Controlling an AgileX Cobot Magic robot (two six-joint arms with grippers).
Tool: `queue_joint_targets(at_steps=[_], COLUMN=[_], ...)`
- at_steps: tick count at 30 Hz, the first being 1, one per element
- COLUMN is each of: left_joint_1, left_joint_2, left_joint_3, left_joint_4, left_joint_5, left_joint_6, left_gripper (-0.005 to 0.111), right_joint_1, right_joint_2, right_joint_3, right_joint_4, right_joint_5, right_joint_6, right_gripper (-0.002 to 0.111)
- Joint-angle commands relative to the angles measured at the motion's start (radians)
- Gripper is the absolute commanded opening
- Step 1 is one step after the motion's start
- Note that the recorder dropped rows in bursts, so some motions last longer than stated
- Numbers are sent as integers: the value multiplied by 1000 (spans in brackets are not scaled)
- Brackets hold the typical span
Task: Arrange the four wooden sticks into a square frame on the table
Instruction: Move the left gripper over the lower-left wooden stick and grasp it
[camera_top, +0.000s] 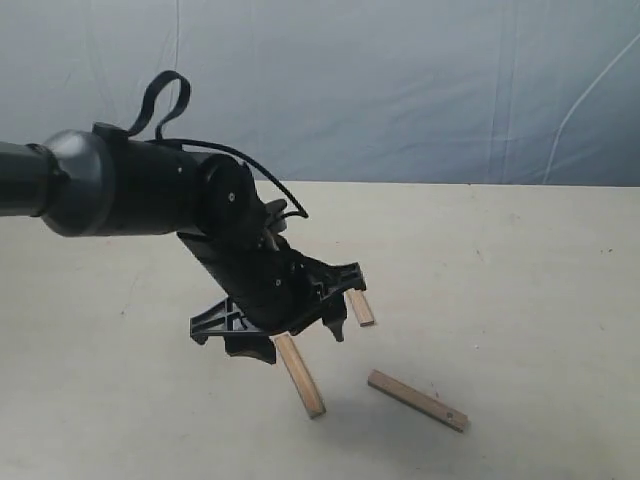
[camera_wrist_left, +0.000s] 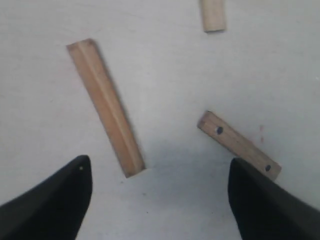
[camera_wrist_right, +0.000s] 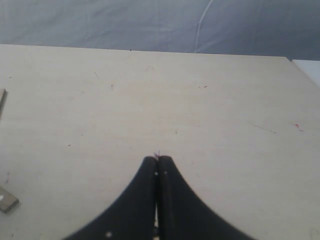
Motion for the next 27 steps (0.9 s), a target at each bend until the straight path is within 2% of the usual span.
queue_joint_targets(at_steps=[1,3,9,14,27], left_joint_1=[-4,-14,-40,-42,-61], left_joint_2=[61,83,159,196,271], left_joint_3=[-33,-44,-101,-147,-151], left_joint_4=[95,117,212,322,326], left_joint_5=[52,48,32,92,31], left_joint_6=[-168,-200,-302,-380,-419], left_gripper=[62,58,58,58,57], right_joint_1=[-5,-5,-5,-5,-5], right_joint_2=[-8,-8,-8,-8,-8], right_joint_3=[0,0,0,0,0], right_joint_4=[0,0,0,0,0], right_joint_5=[-9,-9,-9,-9,-9], right_joint_6=[0,0,0,0,0], right_gripper=[-1,-1,-1,-1,-1])
